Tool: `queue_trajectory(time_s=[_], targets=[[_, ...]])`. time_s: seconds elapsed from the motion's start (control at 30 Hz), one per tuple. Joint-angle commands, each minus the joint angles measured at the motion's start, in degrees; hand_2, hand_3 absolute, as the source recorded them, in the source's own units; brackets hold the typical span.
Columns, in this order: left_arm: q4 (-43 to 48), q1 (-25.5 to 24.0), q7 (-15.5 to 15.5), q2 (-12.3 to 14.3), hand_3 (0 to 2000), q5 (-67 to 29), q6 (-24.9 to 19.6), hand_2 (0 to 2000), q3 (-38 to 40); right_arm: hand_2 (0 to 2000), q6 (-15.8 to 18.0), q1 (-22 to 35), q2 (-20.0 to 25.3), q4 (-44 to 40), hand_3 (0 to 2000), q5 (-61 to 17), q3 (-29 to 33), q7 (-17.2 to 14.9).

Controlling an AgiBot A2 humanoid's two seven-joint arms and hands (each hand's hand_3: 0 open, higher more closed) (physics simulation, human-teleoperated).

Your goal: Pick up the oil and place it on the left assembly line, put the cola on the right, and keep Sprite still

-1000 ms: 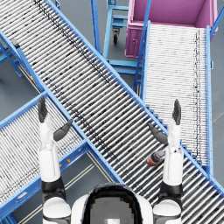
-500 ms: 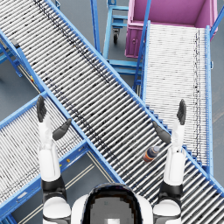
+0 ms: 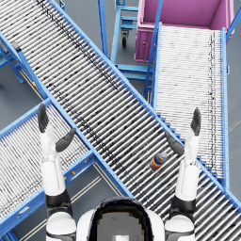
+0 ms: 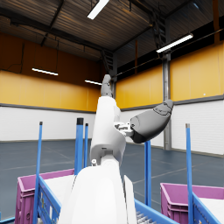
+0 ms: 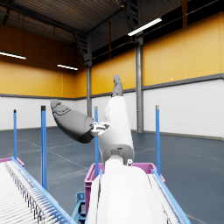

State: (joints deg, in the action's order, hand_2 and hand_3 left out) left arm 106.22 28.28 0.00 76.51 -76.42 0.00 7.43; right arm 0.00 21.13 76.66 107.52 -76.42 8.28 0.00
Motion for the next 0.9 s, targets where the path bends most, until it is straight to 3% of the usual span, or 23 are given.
queue_trajectory(time_s=[0.03,0.57,0.67,0.9], targets=[[0.04,-0.01,0.00,0.04,0,0.00,0.00,0,0.03,0,0.00,0.48,-0.06,0.19,0,0.00,0.01,0.00],[0.57,-0.02,0.00,0.56,0,0.00,0.00,0,0.17,0,0.00,-1.76,1.05,1.26,0,0.00,0.93,0.00],[0.87,-0.55,0.00,0.76,0,0.00,0.00,0,0.14,0,0.00,-3.44,1.61,2.79,0,0.01,1.75,0.00],[2.11,-2.03,0.00,1.26,0,0.00,0.00,0,-1.38,0,0.00,-13.21,3.91,5.74,0,0.01,-1.11,0.00]])
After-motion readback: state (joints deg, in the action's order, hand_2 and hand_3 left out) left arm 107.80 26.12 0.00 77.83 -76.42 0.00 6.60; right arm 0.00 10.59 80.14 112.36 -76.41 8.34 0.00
